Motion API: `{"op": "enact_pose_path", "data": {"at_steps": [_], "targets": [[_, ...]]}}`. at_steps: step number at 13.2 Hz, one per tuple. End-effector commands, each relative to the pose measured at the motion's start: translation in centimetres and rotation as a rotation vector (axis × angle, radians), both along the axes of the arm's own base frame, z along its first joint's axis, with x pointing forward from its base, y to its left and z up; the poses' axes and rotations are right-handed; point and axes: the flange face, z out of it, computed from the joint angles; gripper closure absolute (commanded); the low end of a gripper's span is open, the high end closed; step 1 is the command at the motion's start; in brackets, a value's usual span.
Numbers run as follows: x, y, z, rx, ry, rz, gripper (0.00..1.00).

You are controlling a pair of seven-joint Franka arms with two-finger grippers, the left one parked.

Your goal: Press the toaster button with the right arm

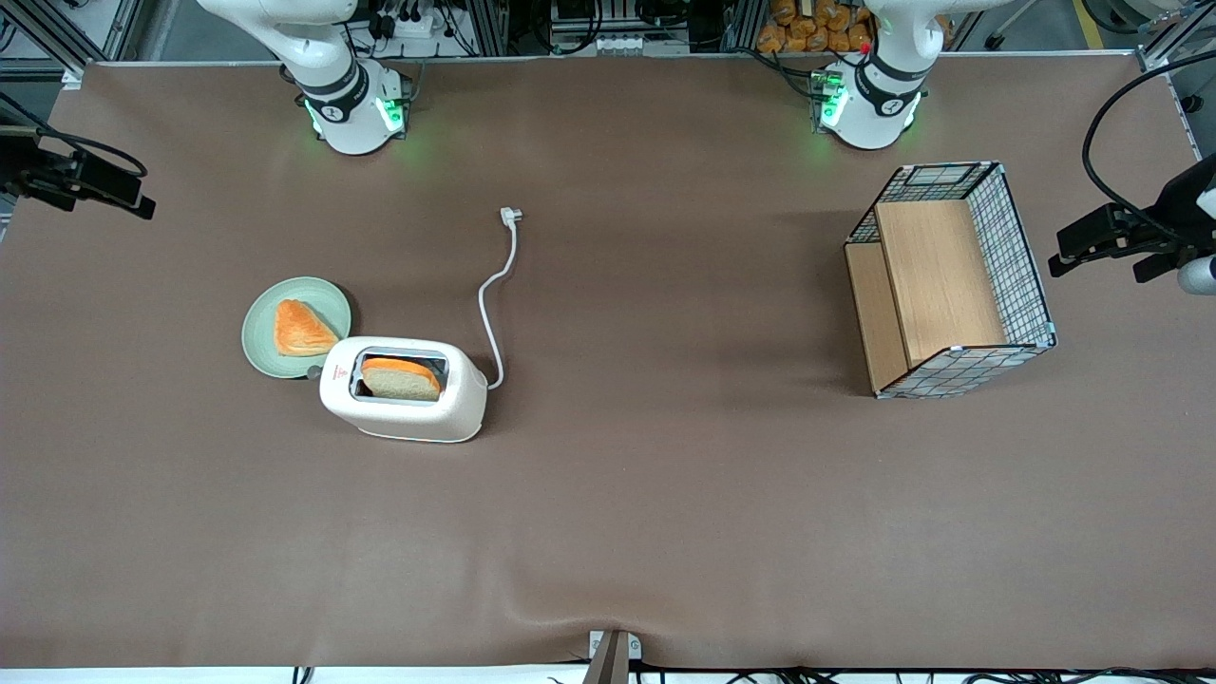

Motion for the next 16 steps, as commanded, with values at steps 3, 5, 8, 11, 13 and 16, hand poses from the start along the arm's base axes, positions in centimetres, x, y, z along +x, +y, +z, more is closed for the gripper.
{"op": "enact_pose_path", "data": {"at_steps": [3, 5, 8, 11, 13, 16], "targets": [[0.6, -0.3, -0.4, -0.022, -0.026, -0.020, 0.00], [0.6, -0.3, -0.3, -0.022, -0.029, -0.020, 0.00], [1.3, -0.4, -0.8, -0.023, -0.067, -0.020, 0.00], [1.6, -0.3, -0.8, -0.023, -0.095, -0.016, 0.00], [1.6, -0.3, -0.8, -0.023, -0.095, -0.015, 0.00], [1.7, -0.3, -0.8, -0.021, -0.097, -0.012, 0.00]]}}
